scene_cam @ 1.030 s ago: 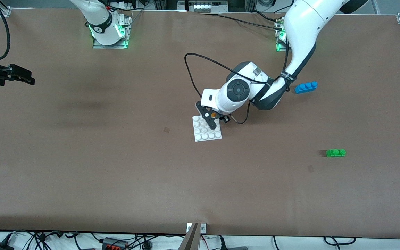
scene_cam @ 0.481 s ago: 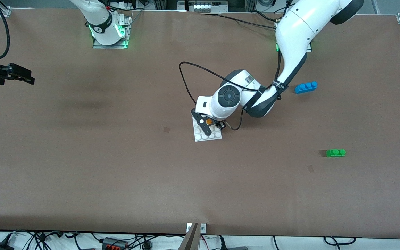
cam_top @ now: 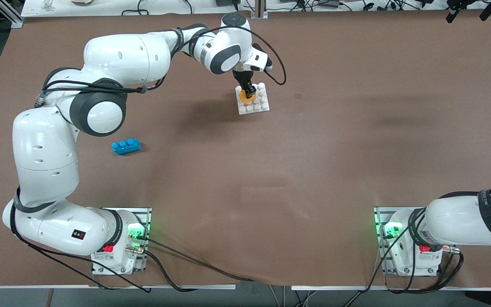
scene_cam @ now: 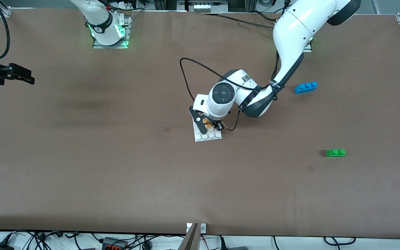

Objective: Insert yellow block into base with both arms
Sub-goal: 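Lower the yellow block onto the base plate studs and press down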

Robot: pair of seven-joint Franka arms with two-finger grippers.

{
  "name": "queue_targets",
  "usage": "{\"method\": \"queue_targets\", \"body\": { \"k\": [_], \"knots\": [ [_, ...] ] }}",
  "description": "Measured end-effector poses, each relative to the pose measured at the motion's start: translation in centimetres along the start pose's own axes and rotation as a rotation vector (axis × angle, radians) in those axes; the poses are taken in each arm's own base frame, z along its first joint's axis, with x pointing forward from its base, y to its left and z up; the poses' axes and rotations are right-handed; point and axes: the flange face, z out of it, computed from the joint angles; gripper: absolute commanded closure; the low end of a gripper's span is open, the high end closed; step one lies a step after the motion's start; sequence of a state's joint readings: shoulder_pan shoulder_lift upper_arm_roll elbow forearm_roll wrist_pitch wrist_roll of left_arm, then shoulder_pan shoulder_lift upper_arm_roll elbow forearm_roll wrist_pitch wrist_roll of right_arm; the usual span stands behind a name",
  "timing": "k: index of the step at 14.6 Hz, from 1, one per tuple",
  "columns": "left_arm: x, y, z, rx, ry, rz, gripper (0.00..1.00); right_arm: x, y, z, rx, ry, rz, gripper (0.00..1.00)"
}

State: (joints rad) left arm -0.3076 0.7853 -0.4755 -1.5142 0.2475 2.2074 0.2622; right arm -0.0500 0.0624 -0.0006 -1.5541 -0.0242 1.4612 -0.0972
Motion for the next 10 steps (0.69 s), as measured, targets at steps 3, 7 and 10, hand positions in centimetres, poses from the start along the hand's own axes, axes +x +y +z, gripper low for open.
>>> {"method": "queue_targets", "body": {
  "k": [3,7,10],
  "knots": [
    [0.1,-0.05,-0.17,0.002,0.004,0.025,1.0,0.0,0.0,0.0,0.0,0.0,0.0,0.0],
    [0.22,0.11,-0.26,0.002,0.007,0.077,1.0,-0.01,0.0,0.0,0.0,-0.001,0.0,0.0],
    [0.46,0.61,-0.29,0.001,0.008,0.126,1.0,-0.01,0.0,0.0,0.0,-0.001,0.0,0.0]
  ]
}}
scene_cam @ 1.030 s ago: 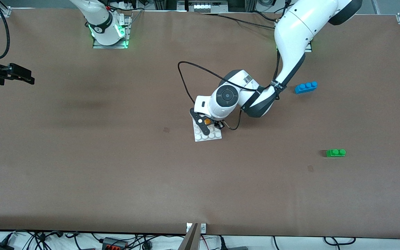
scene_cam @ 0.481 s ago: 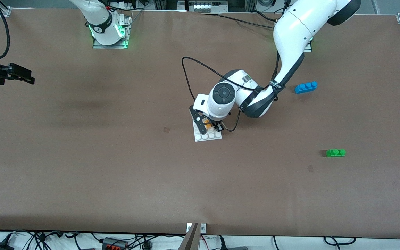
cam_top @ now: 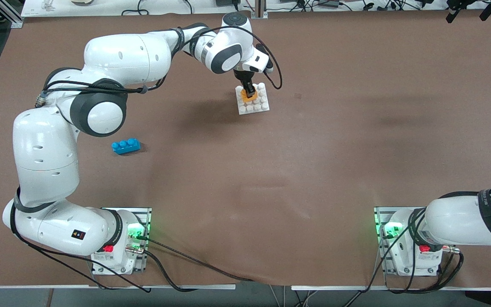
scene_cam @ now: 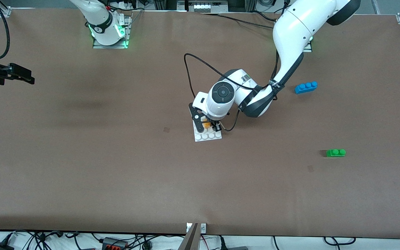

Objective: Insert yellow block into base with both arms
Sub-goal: 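Lower the yellow block onto the base plate studs and press down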

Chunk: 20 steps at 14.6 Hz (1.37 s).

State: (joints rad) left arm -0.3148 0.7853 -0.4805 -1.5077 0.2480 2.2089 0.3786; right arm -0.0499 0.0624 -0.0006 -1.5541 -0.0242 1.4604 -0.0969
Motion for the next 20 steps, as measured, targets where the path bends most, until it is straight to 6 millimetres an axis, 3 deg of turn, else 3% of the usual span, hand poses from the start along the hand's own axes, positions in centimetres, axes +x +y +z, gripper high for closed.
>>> {"method": "queue_targets", "body": {
  "k": [7,20],
  "knots": [
    [1.0,1.3,0.5,0.0,0.025,0.026,1.0,0.0,-0.1,0.0,0.0,0.0,-0.002,0.0],
    [0.8,0.8,1.0,-0.003,0.028,0.061,1.0,-0.2,-0.7,0.1,0.023,-0.015,-0.009,0.0]
  ]
}}
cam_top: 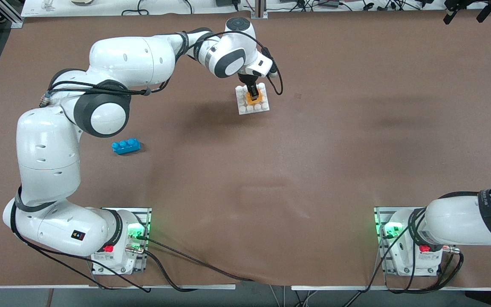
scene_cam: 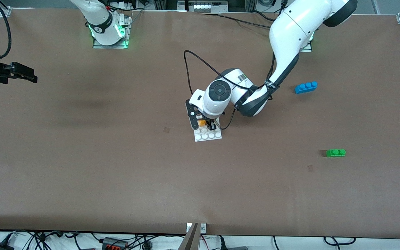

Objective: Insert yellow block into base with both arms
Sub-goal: 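Lower the yellow block onto the base plate studs and press down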

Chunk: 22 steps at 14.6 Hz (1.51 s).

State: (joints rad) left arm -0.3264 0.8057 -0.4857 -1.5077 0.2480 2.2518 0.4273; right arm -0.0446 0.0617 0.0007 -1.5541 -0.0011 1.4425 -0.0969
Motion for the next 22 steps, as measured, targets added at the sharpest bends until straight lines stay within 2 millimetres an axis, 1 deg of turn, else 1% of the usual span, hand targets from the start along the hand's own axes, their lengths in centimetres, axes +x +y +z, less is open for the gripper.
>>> {"method": "queue_targets", "body": {
  "k": [11,18,19,20,21,22],
  "knots": [
    [-0.11,-0.14,0.05,0.001,-0.002,0.028,1.0,-0.11,-0.21,0.08,0.01,-0.01,-0.003,0.0],
    [-0.65,-0.5,0.39,-0.001,-0.011,0.029,1.0,-0.36,-0.13,0.26,0.013,-0.032,-0.001,0.0],
    [-0.66,-0.47,0.43,-0.002,-0.011,0.03,0.97,-0.4,-0.04,0.29,0.013,-0.034,0.001,0.0],
    [-0.66,-0.43,0.46,-0.002,-0.012,0.031,0.83,-0.43,0.07,0.3,0.014,-0.036,0.003,0.0],
    [-0.63,-0.32,0.53,-0.003,-0.013,0.032,0.64,-0.44,0.12,0.31,0.014,-0.036,0.004,0.0],
    [-0.6,-0.16,0.62,-0.004,-0.014,0.034,0.01,-0.44,0.09,0.31,0.014,-0.036,0.003,0.0]
  ]
}}
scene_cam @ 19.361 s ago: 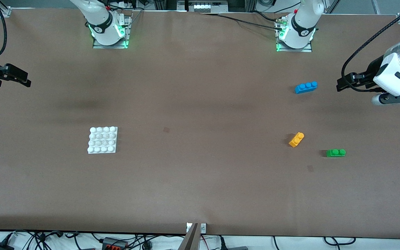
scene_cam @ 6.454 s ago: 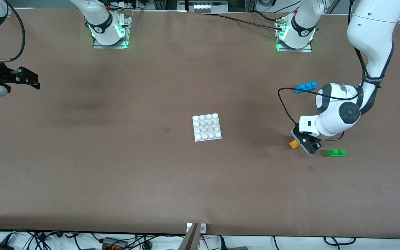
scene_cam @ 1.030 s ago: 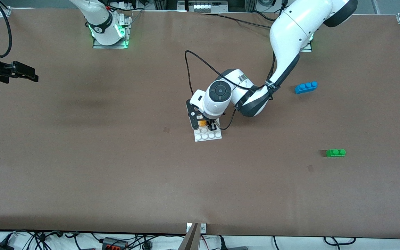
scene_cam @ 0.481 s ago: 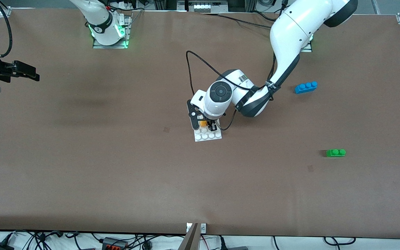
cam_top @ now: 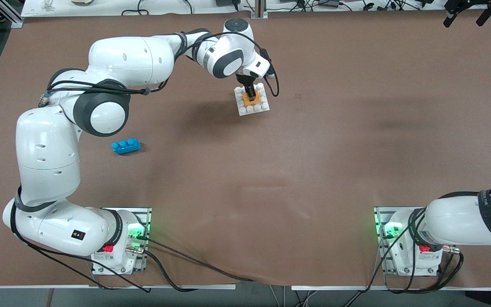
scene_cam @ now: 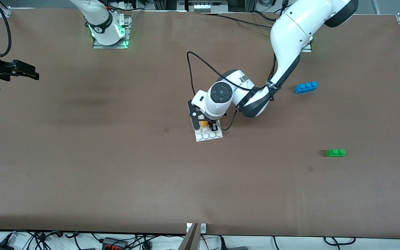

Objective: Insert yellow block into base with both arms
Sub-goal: 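Lower the yellow block onto the base plate studs and press down, then open the left gripper and lift it off the yellow block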

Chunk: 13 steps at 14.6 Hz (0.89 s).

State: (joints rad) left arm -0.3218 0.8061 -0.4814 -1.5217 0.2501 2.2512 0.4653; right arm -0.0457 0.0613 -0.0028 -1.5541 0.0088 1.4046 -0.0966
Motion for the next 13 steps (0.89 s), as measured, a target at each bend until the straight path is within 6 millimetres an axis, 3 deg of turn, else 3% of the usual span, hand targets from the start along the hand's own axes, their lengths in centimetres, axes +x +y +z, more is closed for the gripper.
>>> {"method": "queue_targets", "body": {
  "k": [5,10,13],
  "knots": [
    [0.0,-0.1,-0.6,-0.004,-0.012,-0.014,0.0,0.0,-0.3,0.0,0.0,0.0,-0.005,0.0],
    [-0.1,-1.9,-6.1,-0.038,-0.056,-0.075,0.0,0.1,-1.3,-0.1,0.012,0.003,-0.023,0.0],
    [-1.4,-4.0,-7.9,-0.04,-0.047,-0.119,0.0,0.1,-2.1,-0.3,0.044,0.01,-0.035,0.0]
  ]
}}
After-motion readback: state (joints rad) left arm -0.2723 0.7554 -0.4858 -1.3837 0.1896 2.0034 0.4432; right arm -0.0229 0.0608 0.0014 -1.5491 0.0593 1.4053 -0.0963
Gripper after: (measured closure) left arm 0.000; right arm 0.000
